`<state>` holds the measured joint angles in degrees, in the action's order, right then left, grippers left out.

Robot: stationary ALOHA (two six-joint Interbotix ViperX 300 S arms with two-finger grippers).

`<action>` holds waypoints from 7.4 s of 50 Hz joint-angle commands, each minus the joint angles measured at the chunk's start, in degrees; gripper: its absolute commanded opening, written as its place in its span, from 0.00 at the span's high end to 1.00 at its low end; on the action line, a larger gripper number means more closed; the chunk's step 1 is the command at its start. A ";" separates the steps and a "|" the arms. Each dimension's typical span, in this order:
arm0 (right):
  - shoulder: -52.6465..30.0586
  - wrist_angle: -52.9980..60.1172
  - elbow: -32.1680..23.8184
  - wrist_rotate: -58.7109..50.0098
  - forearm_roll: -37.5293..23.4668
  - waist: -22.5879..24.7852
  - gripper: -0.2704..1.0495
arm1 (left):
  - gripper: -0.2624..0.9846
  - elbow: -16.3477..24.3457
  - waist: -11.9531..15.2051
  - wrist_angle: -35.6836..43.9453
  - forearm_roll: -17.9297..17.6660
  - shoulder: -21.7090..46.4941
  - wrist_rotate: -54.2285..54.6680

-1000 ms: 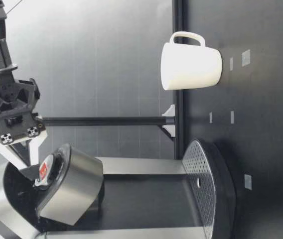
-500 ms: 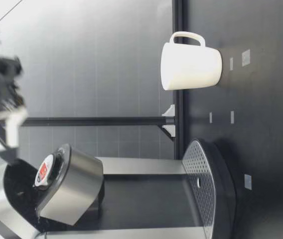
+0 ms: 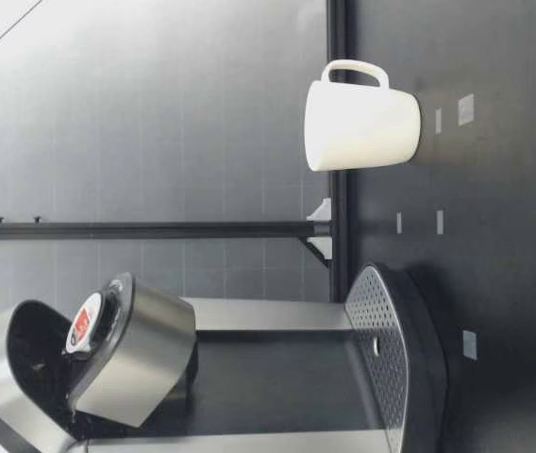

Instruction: Place the coffee capsule inside the capsule container, then place the cup onto the center of the cup tray.

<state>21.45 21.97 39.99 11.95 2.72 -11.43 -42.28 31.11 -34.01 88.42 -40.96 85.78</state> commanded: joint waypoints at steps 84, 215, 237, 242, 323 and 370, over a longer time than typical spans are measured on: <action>3.60 4.04 3.25 -0.44 -0.18 1.41 0.37 | 0.75 4.92 -13.10 20.04 -17.31 12.83 1.05; -24.52 -57.66 -9.93 49.22 22.06 -31.82 0.29 | 0.75 19.69 -16.70 -17.67 -59.41 4.66 -57.92; -26.46 -58.71 -10.28 49.04 22.15 -30.94 0.41 | 0.75 18.81 -16.61 -16.61 -59.33 4.57 -57.92; -26.89 -59.24 -10.63 48.87 22.94 -30.76 0.48 | 0.75 18.72 -16.61 -16.61 -59.24 4.48 -57.92; -31.73 -52.82 -26.10 41.57 35.51 -18.98 0.69 | 0.75 9.67 -16.70 -10.72 -59.24 -4.83 -56.51; -38.58 -49.04 -29.53 42.36 34.19 -17.67 0.69 | 0.75 9.23 -16.70 -10.37 -59.24 -4.92 -56.43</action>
<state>-18.11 -27.86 11.78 54.40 36.74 -29.36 -33.75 14.50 -44.82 28.92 -45.97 29.27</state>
